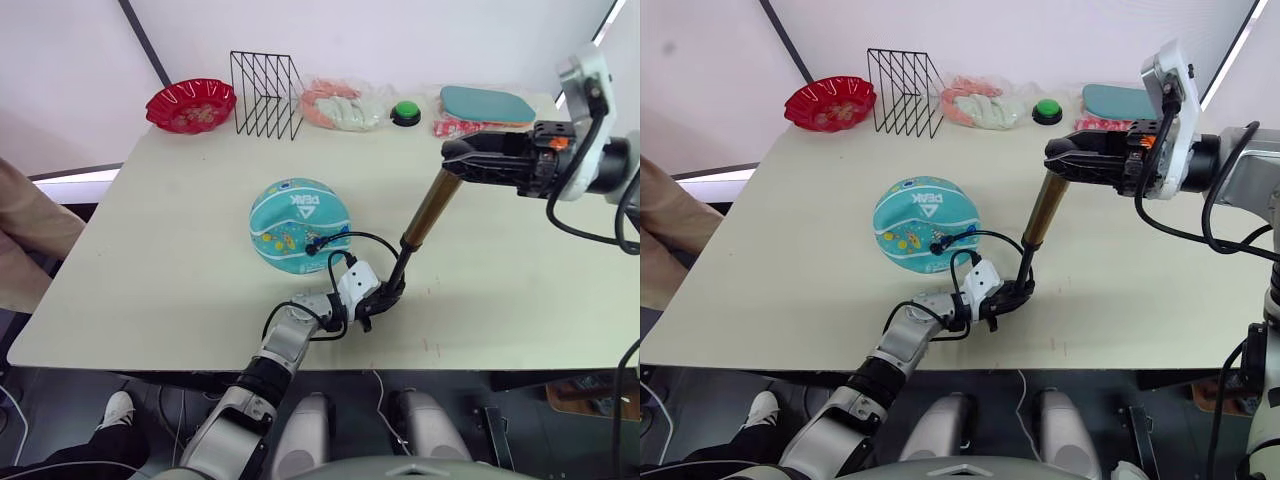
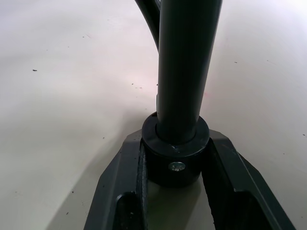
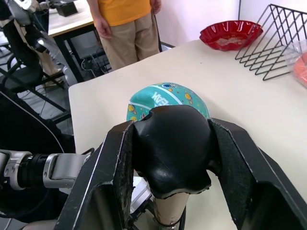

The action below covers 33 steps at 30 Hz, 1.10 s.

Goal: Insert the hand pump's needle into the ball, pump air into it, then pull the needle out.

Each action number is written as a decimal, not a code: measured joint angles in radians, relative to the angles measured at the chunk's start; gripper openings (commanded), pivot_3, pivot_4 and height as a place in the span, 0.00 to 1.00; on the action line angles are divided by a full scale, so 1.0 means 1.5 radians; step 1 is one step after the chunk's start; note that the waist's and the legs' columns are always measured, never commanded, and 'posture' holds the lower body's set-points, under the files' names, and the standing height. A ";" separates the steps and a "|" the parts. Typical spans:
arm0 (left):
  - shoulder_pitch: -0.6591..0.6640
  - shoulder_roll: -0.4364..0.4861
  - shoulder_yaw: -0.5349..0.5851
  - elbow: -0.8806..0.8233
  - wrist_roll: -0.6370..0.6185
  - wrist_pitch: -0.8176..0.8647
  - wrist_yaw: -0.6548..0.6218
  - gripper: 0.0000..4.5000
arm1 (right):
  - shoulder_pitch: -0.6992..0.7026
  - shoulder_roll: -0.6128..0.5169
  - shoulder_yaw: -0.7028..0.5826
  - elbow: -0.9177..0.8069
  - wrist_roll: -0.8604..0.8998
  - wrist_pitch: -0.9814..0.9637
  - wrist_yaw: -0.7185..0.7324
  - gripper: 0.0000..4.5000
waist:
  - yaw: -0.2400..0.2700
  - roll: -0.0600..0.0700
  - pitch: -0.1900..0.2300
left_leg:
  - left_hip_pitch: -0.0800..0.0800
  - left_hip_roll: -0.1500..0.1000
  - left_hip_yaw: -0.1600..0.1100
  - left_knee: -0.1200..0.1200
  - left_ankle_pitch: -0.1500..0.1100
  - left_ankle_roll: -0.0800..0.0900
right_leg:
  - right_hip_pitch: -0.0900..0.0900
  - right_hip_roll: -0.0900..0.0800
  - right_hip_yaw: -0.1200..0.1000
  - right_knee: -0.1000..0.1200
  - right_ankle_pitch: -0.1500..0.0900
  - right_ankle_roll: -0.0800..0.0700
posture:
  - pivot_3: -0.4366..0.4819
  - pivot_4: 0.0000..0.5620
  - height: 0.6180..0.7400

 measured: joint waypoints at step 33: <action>0.009 -0.001 0.000 -0.009 0.000 0.011 0.013 0.23 | 0.140 0.088 0.133 0.050 -0.164 -0.205 0.083 0.41 | -0.005 0.000 -0.010 | 0.003 0.001 0.000 -0.001 0.000 0.000 | 0.002 0.002 0.001 0.000 0.000 -0.001 | 0.48 0.27 1.00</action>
